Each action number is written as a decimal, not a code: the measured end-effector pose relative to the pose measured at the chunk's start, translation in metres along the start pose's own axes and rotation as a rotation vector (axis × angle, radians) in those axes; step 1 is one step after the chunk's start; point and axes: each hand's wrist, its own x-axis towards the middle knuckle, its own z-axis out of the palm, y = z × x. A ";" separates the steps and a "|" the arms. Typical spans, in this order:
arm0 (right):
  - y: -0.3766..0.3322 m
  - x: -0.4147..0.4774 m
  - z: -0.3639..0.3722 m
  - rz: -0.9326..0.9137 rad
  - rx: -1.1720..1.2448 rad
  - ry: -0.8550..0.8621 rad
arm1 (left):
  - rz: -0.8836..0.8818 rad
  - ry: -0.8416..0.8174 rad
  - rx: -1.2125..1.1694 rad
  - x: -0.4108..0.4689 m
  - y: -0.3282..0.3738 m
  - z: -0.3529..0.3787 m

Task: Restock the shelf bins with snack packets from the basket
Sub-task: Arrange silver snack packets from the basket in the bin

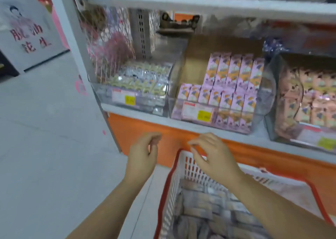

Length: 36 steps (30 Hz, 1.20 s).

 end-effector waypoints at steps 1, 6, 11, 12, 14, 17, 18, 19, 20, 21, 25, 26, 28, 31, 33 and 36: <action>0.005 -0.020 0.008 0.083 0.007 -0.090 | -0.046 -0.072 0.047 -0.018 -0.014 0.010; 0.039 -0.099 0.021 0.502 -0.046 -0.578 | -0.156 -0.341 0.193 -0.069 -0.053 0.047; 0.072 -0.145 0.048 0.618 -0.118 -0.881 | -0.288 -0.304 0.158 -0.082 -0.066 0.070; 0.079 -0.153 0.060 0.676 -0.095 -0.901 | -0.295 -0.287 0.157 -0.083 -0.067 0.072; 0.082 -0.167 0.081 0.761 0.038 -0.959 | -0.299 -0.279 0.167 -0.083 -0.067 0.073; 0.085 -0.183 0.112 0.601 -0.030 -1.098 | -0.303 -0.293 0.177 -0.083 -0.066 0.072; 0.085 -0.188 0.119 0.514 -0.072 -1.164 | -0.308 -0.297 0.180 -0.082 -0.066 0.072; 0.083 -0.188 0.126 0.478 -0.116 -1.198 | -0.314 -0.301 0.184 -0.082 -0.065 0.072; 0.082 -0.191 0.132 0.451 -0.160 -1.242 | -0.316 -0.301 0.188 -0.082 -0.064 0.072; 0.083 -0.194 0.137 0.438 -0.192 -1.262 | -0.319 -0.301 0.191 -0.082 -0.064 0.072; 0.085 -0.190 0.136 0.416 -0.178 -1.272 | -0.340 -0.312 0.196 -0.083 -0.064 0.071; 0.086 -0.185 0.131 0.437 -0.140 -1.255 | -0.341 -0.315 0.197 -0.083 -0.064 0.070; 0.086 -0.168 0.118 0.516 -0.018 -1.187 | -0.330 -0.320 0.211 -0.083 -0.064 0.070; 0.087 -0.136 0.095 0.665 0.157 -1.060 | -0.313 -0.335 0.262 -0.082 -0.064 0.070; 0.084 -0.110 0.073 0.707 0.201 -1.012 | -0.301 -0.357 0.307 -0.082 -0.061 0.071; 0.070 -0.076 0.036 0.657 0.227 -1.032 | -0.302 -0.434 0.384 -0.078 -0.053 0.067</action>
